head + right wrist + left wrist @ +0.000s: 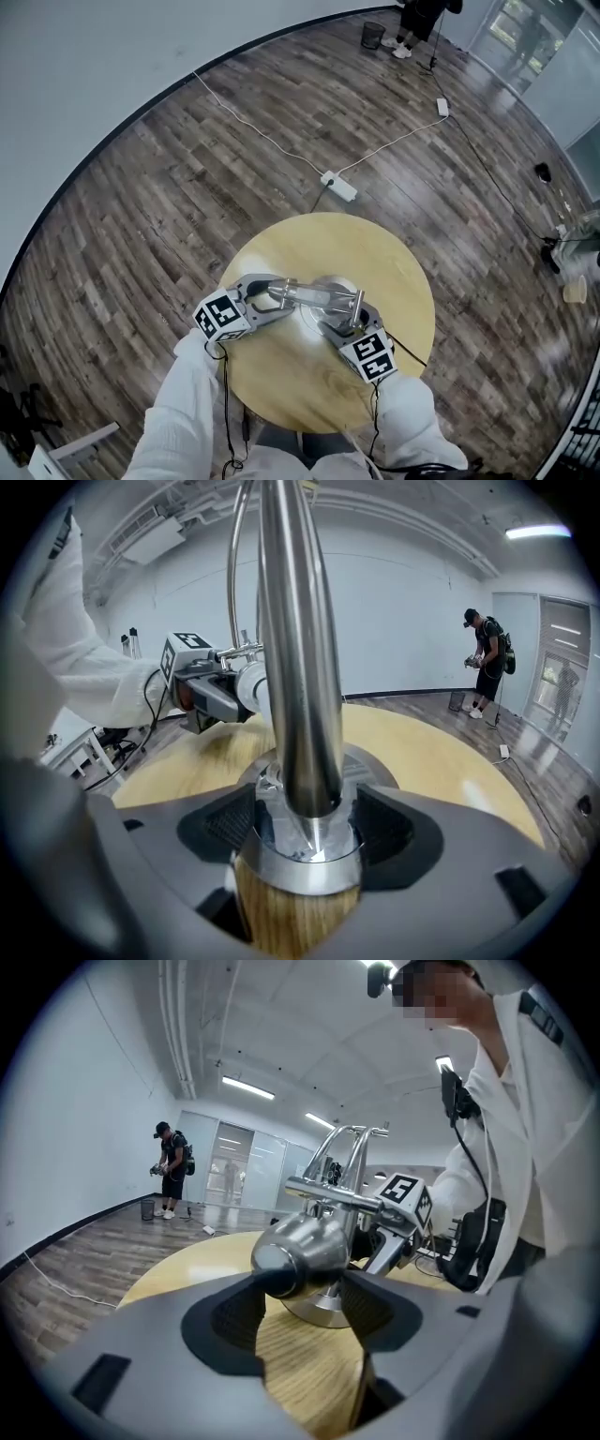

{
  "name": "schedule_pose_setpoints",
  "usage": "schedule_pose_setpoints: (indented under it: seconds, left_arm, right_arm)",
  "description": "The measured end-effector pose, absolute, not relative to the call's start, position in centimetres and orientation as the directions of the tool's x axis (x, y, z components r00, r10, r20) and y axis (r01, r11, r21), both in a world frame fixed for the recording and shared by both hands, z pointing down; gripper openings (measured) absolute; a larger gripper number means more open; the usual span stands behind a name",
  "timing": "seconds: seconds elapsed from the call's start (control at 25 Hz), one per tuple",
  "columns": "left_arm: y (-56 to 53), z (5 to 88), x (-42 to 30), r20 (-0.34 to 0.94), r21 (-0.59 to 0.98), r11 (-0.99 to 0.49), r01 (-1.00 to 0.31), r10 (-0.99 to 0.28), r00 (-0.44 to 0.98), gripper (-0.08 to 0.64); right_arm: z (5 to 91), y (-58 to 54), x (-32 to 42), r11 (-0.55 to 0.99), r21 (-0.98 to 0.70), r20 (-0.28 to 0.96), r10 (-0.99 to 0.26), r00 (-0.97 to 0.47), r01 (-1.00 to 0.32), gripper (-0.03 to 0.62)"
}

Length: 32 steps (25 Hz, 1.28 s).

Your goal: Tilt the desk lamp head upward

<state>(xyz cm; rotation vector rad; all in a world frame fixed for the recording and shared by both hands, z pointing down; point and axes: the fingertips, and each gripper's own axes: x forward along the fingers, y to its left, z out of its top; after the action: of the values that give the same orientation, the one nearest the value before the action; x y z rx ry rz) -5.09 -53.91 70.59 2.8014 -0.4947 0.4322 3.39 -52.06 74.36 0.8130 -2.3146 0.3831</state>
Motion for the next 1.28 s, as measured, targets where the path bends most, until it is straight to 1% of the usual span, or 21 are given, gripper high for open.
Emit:
schedule_pose_setpoints:
  seconds: [0.24,0.4,0.8,1.12,1.28]
  left_arm:
    - [-53.9,70.0,-5.8,0.315,0.214,-0.894,-0.394,-0.318,0.894,0.252]
    - [-53.7,69.5,-6.5,0.347,0.19,-0.889,-0.416,-0.336,0.876,0.252]
    - [-53.0,66.7,-9.1,0.356,0.119,-0.87,-0.479,-0.413,0.838,0.252]
    - [-52.1,61.0,-11.9,0.306,0.048,-0.847,-0.529,-0.492,0.815,0.249]
    - [-51.8,55.8,-12.8,0.249,0.019,-0.821,-0.571,-0.549,0.797,0.25]
  right_arm:
    - [74.3,-52.3,3.5,0.757,-0.058,0.656,-0.463,-0.596,-0.651,0.321]
    - [74.4,-52.3,3.7,0.758,-0.055,0.667,-0.456,-0.589,-0.649,0.321]
    - [74.6,-52.0,3.7,0.776,-0.062,0.71,-0.407,-0.574,-0.628,0.321]
    - [74.4,-51.8,3.6,0.784,-0.059,0.718,-0.397,-0.572,-0.618,0.321]
    - [74.2,-51.5,3.5,0.785,-0.059,0.727,-0.389,-0.566,-0.616,0.321]
